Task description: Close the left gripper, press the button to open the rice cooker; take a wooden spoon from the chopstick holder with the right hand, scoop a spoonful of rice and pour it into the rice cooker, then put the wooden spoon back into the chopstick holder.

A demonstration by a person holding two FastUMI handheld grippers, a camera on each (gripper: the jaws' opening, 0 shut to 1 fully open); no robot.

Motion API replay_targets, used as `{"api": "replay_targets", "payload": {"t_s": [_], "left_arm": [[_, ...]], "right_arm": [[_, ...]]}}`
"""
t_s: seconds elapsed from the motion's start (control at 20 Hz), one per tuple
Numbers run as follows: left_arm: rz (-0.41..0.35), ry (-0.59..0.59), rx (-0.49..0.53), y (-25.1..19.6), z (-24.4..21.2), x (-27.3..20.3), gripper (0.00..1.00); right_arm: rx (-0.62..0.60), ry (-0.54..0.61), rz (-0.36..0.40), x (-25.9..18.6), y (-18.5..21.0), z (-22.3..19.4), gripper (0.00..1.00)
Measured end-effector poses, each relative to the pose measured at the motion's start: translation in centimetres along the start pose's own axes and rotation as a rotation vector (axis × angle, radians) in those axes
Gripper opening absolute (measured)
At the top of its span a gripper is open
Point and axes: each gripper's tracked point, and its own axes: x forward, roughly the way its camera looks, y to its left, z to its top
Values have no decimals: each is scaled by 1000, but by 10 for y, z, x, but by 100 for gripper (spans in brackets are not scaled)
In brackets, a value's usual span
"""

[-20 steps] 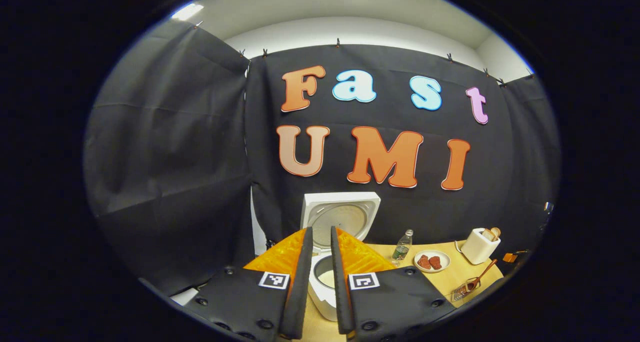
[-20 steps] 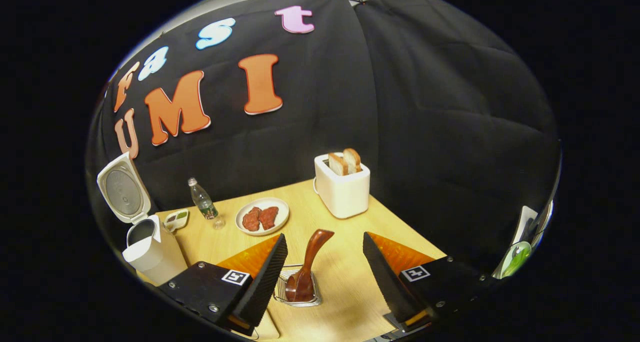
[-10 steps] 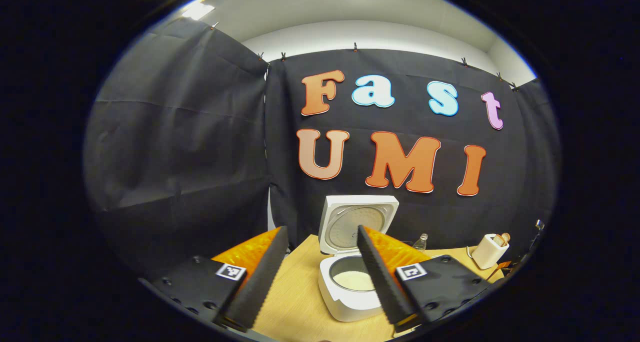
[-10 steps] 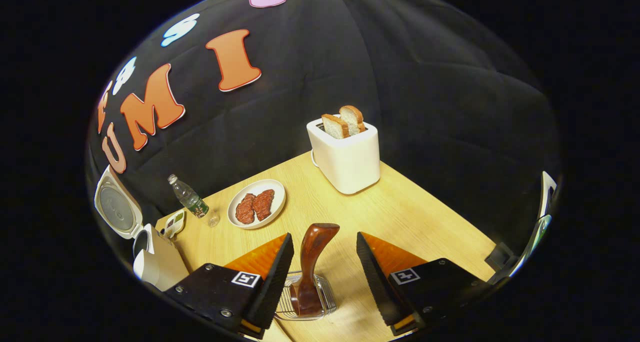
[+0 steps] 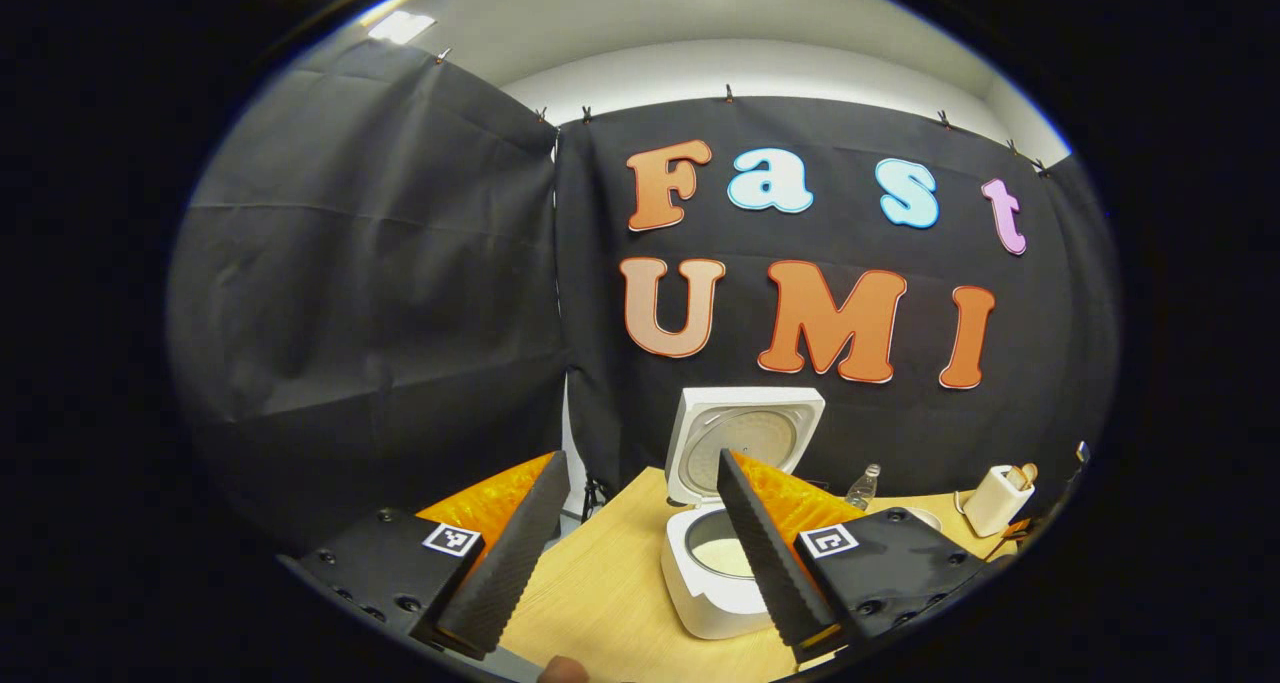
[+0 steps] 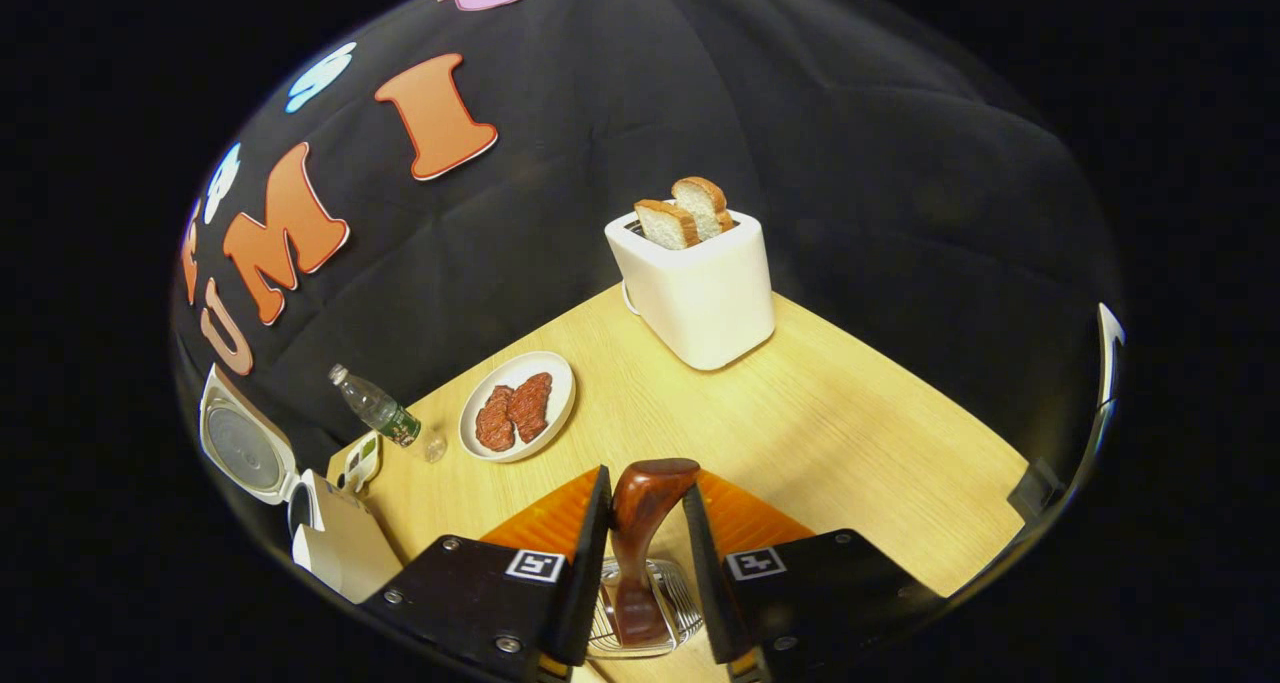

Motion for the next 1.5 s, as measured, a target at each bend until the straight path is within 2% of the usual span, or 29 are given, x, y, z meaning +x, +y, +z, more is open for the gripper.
{"api": "replay_targets", "payload": {"t_s": [0.15,0.25,0.35,0.6,0.75,1.0,1.2,1.5], "left_arm": [[-6,2,9,-1,0,1,100],[-14,0,15,-1,3,0,100],[-23,-8,18,-1,5,0,100],[-71,-29,-3,-3,14,1,100],[-98,-38,-9,-3,18,3,100],[-124,-36,4,-1,17,5,100],[-111,-20,24,5,13,4,100],[-88,-15,77,11,7,-2,100]], "right_arm": [[93,-4,59,-11,17,-2,29],[84,-40,62,-21,23,0,19],[40,-70,68,-38,33,4,14],[-75,-210,104,-106,67,30,14],[-139,-289,162,-157,98,31,14],[-230,-385,302,-210,153,-10,14],[-391,-359,353,-197,177,-69,14],[-500,-324,315,-148,170,-121,14]]}}
